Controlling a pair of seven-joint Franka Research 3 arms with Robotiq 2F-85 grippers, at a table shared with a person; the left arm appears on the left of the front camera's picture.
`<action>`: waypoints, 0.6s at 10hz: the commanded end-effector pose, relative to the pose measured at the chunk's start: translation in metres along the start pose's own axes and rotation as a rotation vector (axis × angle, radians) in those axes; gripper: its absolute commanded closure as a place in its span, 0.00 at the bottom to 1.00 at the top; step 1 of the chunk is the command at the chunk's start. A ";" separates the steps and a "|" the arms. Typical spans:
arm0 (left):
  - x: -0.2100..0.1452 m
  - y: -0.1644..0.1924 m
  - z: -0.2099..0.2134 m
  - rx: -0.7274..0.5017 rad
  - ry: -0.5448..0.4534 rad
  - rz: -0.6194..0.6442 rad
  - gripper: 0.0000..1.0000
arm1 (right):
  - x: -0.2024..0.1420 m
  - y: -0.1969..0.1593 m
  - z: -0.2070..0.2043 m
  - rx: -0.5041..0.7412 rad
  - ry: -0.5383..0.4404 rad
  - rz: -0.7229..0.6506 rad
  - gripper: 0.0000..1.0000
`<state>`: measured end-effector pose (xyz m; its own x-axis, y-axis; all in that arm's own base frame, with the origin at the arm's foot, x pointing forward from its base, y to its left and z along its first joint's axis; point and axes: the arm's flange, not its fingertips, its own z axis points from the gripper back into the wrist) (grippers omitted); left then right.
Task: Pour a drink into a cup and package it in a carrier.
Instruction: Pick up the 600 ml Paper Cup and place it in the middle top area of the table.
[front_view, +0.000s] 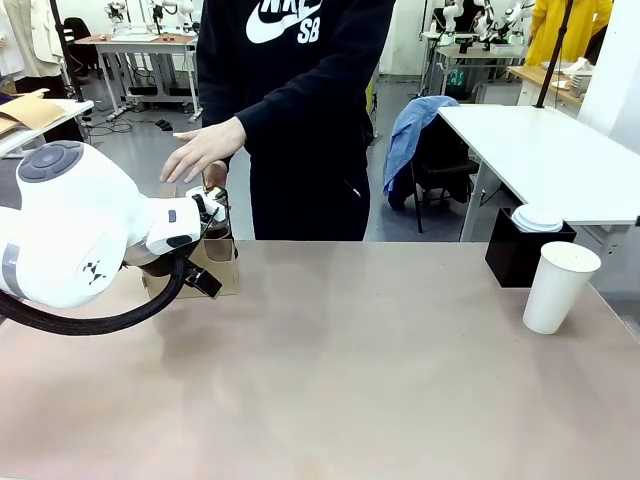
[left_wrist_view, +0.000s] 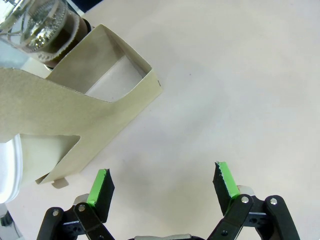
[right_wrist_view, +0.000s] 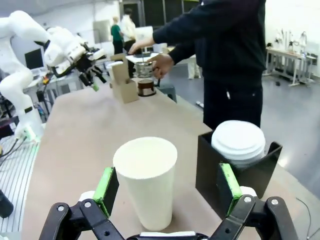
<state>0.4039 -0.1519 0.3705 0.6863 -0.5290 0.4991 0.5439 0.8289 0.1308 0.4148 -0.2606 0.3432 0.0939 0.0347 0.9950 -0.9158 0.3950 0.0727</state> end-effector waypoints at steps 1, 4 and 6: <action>0.000 0.000 0.000 -0.001 0.000 0.000 0.00 | -0.025 -0.013 0.000 0.023 -0.034 0.029 0.00; 0.000 0.000 0.000 -0.001 0.000 0.000 0.00 | -0.075 -0.001 -0.010 0.064 -0.035 0.069 0.00; 0.000 0.000 0.000 -0.001 0.000 0.000 0.00 | -0.073 -0.001 -0.023 0.108 0.008 -0.008 0.00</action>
<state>0.4039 -0.1518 0.3705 0.6863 -0.5290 0.4991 0.5438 0.8289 0.1308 0.4160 -0.2464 0.2593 0.0732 0.0205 0.9971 -0.9423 0.3289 0.0624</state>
